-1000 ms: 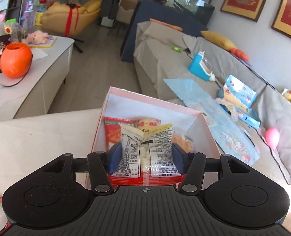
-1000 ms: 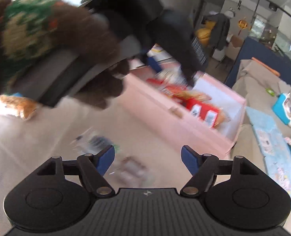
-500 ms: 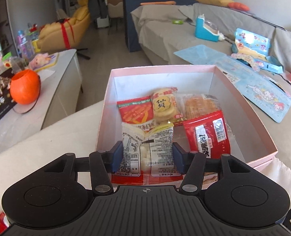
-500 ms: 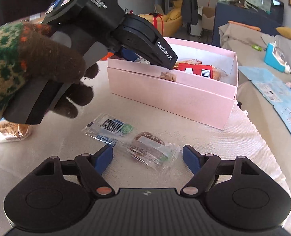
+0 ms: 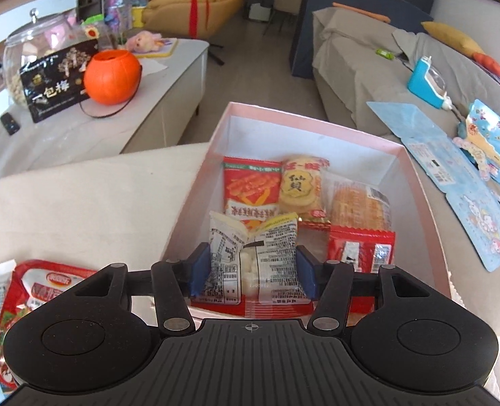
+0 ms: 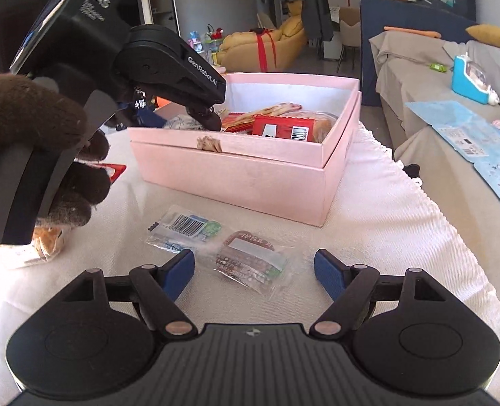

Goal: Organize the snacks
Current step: 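Lower the white packets into the pink box and open the left tool, then move the left tool to the long bread packet and grasp it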

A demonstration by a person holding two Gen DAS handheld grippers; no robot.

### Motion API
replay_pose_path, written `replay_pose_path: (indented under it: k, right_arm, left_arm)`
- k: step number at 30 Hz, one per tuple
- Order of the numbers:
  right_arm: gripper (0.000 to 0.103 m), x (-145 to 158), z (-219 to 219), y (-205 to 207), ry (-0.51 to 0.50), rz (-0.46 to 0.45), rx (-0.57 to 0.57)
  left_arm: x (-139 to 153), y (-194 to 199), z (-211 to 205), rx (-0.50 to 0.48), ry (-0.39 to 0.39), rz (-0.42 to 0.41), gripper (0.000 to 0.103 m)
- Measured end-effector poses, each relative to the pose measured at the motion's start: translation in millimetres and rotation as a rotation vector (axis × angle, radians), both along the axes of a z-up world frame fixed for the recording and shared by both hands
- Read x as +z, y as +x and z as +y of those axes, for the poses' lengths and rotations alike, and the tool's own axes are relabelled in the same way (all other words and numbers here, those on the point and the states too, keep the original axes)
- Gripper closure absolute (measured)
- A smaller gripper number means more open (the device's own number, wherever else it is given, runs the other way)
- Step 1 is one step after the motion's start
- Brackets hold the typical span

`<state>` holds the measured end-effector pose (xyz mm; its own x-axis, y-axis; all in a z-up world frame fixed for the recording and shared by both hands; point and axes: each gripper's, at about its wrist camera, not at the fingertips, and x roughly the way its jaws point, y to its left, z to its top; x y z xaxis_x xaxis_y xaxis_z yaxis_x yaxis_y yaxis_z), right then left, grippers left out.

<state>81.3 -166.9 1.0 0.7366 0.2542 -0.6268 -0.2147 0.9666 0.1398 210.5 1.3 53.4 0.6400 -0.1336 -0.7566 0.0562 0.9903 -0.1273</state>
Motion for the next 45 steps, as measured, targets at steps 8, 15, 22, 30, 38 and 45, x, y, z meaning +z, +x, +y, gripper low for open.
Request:
replay_pose_path:
  k: [8, 15, 22, 30, 38, 45]
  right_arm:
    - [0.027, 5.5, -32.3, 12.0, 0.042, 0.002, -0.127]
    - [0.027, 22.8, -36.1, 58.8, -0.072, -0.027, -0.075]
    - [0.026, 21.4, 13.6, 76.1, -0.304, -0.101, 0.061]
    - [0.026, 37.9, -2.3, 46.2, -0.110, -0.017, 0.072]
    - [0.026, 22.1, 0.0, 25.9, -0.101, 0.041, 0.193]
    - [0.026, 6.2, 24.9, 4.5, -0.063, 0.038, 0.210]
  left_arm:
    - [1.9, -14.9, 17.5, 0.000, -0.074, 0.021, 0.045]
    - [0.9, -17.7, 40.9, -0.038, -0.270, -0.042, 0.045]
    - [14.9, -17.9, 26.5, -0.243, -0.078, -0.069, 0.047]
    - [52.3, -70.6, 81.3, -0.138, -0.241, -0.273, 0.047]
    - [42.8, -135.5, 158.1, 0.093, -0.167, -0.243, 0.048]
    - [15.2, -176.6, 152.8, 0.022, -0.114, -0.148, 0.048]
